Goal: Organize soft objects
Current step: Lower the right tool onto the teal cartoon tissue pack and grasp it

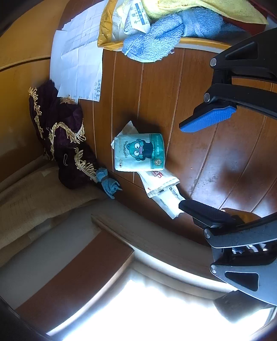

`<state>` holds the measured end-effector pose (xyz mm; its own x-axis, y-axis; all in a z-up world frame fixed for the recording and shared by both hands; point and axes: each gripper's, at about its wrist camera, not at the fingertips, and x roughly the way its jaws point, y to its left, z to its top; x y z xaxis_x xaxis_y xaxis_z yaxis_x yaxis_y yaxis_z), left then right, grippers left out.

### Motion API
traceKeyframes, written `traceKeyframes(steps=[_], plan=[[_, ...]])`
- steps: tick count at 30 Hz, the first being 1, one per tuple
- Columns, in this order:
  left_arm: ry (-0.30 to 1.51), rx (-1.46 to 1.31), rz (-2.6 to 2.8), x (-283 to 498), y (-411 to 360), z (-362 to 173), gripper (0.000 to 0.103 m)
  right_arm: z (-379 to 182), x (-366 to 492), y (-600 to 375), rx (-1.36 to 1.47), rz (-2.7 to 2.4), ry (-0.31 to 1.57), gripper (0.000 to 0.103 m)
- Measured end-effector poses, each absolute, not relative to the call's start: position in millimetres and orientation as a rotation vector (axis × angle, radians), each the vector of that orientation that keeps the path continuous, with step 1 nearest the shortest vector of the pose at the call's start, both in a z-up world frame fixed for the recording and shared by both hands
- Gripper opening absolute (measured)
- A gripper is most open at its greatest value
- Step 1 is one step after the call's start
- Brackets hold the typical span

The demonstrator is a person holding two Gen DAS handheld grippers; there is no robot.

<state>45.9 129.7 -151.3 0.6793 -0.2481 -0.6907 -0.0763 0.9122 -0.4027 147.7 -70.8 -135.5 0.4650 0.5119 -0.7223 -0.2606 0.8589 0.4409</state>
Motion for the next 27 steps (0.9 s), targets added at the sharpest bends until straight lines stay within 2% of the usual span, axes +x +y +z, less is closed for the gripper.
traceKeyframes(steps=[27], plan=[[0.823,-0.442,-0.115,47,132,-153,0.046,-140,170,-65,0.301,0.456,0.953,0.068]])
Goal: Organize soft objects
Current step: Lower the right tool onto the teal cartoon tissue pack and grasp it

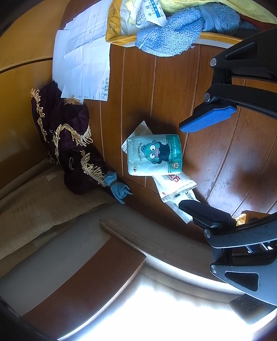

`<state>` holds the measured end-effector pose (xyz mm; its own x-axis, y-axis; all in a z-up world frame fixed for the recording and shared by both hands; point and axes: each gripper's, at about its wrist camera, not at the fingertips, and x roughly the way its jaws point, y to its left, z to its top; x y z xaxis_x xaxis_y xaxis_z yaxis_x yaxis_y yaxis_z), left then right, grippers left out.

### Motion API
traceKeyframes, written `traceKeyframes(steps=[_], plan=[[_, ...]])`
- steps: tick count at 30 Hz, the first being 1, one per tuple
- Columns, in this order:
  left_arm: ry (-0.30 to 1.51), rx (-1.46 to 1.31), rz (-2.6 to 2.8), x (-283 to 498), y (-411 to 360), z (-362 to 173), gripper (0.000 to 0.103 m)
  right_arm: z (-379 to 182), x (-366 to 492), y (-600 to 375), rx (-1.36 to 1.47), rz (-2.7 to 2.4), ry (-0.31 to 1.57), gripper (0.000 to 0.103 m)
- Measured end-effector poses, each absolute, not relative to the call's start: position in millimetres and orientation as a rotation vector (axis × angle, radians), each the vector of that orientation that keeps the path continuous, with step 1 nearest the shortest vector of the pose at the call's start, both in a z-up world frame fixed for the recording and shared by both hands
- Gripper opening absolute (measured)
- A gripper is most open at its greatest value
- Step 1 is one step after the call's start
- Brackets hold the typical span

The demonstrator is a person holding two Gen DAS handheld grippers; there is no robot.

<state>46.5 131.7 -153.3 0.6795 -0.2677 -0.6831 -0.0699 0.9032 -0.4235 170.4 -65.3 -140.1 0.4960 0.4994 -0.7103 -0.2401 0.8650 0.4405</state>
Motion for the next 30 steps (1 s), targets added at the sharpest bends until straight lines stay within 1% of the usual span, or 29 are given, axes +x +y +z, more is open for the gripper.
traceKeyframes(steps=[25,30], plan=[[0.824,-0.442,-0.115,47,131,-154,0.046,-141,170,-68,0.309,0.455,0.946,0.068],[0.819,-0.44,-0.112,47,129,-153,0.046,-136,173,-80,0.348,0.445,0.931,0.068]])
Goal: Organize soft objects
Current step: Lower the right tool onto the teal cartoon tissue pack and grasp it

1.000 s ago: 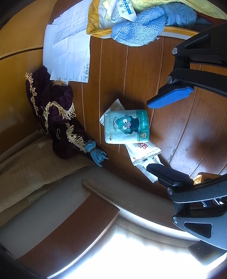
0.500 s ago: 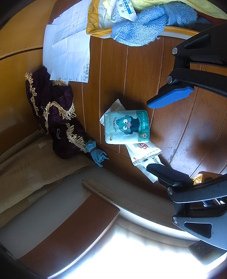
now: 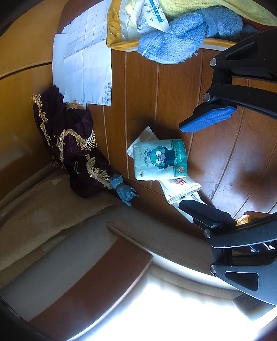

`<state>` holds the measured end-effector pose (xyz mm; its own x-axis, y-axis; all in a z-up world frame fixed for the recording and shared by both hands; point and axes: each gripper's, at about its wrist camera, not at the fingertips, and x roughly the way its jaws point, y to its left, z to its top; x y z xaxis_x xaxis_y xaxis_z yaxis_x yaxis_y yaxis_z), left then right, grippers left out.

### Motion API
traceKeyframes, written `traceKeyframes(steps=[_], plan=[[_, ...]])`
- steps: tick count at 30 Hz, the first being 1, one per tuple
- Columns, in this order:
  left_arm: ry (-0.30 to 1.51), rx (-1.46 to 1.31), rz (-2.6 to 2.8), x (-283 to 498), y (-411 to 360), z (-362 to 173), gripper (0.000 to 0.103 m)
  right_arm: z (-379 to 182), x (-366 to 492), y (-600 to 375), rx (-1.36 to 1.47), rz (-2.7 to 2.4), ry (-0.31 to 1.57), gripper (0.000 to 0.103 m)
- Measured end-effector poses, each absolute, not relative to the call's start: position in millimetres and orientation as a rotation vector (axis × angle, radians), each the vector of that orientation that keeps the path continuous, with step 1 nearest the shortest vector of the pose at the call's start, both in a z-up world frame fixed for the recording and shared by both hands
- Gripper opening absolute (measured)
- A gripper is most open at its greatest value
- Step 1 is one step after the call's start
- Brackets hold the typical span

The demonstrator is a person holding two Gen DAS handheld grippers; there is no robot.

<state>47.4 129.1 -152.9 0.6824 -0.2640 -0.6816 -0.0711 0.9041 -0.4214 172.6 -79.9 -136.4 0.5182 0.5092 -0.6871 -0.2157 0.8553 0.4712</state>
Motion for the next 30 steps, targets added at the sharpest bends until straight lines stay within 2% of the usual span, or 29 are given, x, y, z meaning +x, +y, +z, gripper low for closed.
traceKeyframes(steps=[6,12,23,26,30], plan=[[0.81,-0.455,-0.117,45,134,-152,0.046,-131,182,-79,0.372,0.439,0.951,0.068],[0.801,-0.477,-0.123,42,143,-151,0.046,-133,201,-41,0.272,0.39,0.961,0.068],[0.806,-0.487,-0.153,45,146,-154,0.046,-173,226,-29,0.239,0.293,1.008,0.068],[0.808,-0.492,-0.149,44,148,-154,0.046,-178,227,-26,0.226,0.288,1.012,0.055],[0.811,-0.495,-0.142,44,150,-155,0.046,-175,224,-26,0.228,0.294,1.005,0.045]])
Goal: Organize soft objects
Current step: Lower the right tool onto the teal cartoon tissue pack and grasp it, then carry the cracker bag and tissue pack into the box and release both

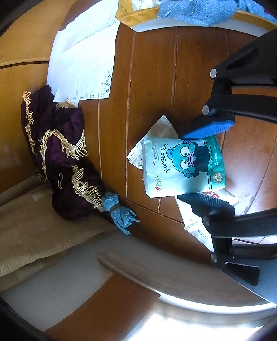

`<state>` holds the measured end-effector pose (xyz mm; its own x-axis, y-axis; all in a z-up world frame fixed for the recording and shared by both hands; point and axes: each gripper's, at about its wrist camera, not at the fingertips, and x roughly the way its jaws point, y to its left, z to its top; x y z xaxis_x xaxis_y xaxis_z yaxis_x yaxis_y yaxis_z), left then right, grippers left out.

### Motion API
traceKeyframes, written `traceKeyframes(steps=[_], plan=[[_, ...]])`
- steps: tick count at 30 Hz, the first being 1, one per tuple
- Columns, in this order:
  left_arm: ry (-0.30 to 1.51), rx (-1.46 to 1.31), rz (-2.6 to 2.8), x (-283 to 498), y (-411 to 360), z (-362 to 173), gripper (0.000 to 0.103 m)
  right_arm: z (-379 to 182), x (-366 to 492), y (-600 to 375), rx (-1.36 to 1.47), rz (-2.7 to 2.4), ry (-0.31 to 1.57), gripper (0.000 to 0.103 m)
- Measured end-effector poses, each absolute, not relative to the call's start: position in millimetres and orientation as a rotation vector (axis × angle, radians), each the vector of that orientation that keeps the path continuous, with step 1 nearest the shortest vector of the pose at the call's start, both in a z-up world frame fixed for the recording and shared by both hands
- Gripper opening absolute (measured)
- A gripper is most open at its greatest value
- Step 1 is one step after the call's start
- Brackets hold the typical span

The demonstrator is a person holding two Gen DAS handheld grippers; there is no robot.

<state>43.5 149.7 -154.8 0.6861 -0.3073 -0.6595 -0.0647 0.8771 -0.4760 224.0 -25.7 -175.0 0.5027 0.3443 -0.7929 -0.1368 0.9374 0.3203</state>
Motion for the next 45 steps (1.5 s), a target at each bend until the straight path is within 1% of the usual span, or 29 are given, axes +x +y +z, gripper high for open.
traceKeyframes(steps=[3,8,16,21,31,45], plan=[[0.81,-0.492,-0.138,43,150,-154,0.046,-172,218,-27,0.237,0.302,1.006,0.042],[0.809,-0.483,-0.133,40,145,-150,0.046,-154,198,-38,0.25,0.307,0.978,0.042],[0.809,-0.452,-0.148,34,121,-138,0.046,-119,139,-66,0.241,0.353,0.918,0.042],[0.812,-0.424,-0.187,29,95,-123,0.046,-104,100,-107,0.26,0.331,0.869,0.042],[0.821,-0.394,-0.277,24,39,-106,0.046,-104,46,-187,0.314,0.298,0.837,0.042],[0.814,-0.348,-0.332,14,-6,-89,0.046,-110,-6,-254,0.341,0.227,0.813,0.042]])
